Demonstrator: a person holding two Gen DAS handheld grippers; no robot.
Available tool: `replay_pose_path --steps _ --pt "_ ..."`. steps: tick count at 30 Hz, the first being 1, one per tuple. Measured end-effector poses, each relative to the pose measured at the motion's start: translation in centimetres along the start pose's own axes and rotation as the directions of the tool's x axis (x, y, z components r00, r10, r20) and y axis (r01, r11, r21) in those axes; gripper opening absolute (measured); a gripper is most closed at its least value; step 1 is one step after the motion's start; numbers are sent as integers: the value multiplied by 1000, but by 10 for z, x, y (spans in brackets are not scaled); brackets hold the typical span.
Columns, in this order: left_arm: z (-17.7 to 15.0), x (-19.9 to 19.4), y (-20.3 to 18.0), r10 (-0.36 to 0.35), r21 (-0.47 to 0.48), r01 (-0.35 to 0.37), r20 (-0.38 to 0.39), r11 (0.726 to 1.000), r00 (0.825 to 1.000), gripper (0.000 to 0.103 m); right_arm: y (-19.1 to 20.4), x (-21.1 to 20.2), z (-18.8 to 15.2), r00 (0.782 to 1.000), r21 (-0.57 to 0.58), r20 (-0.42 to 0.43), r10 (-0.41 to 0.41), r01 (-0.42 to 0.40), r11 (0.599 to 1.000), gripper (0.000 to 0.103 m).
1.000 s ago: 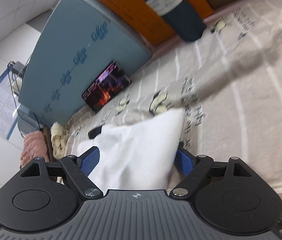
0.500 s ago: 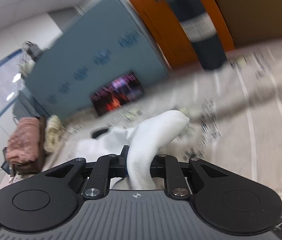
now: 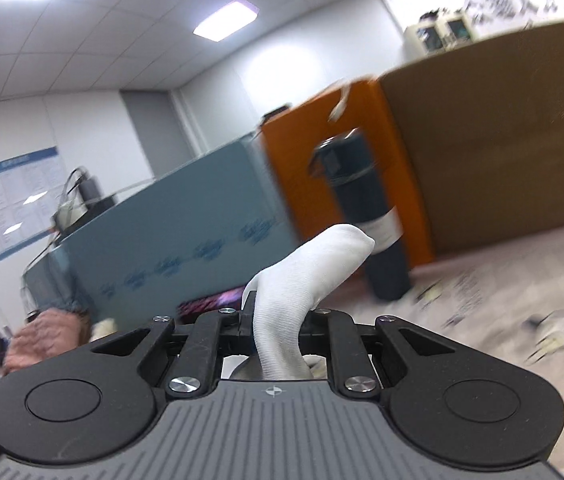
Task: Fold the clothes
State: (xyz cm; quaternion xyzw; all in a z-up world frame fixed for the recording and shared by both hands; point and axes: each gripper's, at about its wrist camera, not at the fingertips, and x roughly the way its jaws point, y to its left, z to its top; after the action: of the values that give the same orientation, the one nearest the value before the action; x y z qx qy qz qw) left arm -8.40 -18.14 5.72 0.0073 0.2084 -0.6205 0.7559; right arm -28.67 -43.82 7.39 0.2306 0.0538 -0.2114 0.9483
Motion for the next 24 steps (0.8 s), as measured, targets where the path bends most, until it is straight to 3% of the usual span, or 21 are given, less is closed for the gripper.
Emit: replay_pose_path --steps 4,9,14,18,21,24 --pt "16 49 -30 -58 80 58 1 995 998 16 -34 -17 23 993 4 67 -92 92 996 13" --pt "23 110 -71 -132 136 127 27 983 991 17 -85 -38 49 968 0 124 -217 219 976 13" --pt "14 176 -112 -232 47 233 -26 971 972 17 -148 -52 70 928 13 120 -352 353 936 13" --pt "-2 223 -136 -292 -38 289 -155 956 944 17 -208 -53 73 882 27 30 -470 469 883 13" --pt "-12 239 -137 -307 -66 300 -232 952 923 22 -254 -49 63 831 64 -105 -547 554 830 14" --pt "-16 244 -125 -337 -141 309 -272 940 901 24 -288 -50 47 817 126 -176 -549 571 811 18"
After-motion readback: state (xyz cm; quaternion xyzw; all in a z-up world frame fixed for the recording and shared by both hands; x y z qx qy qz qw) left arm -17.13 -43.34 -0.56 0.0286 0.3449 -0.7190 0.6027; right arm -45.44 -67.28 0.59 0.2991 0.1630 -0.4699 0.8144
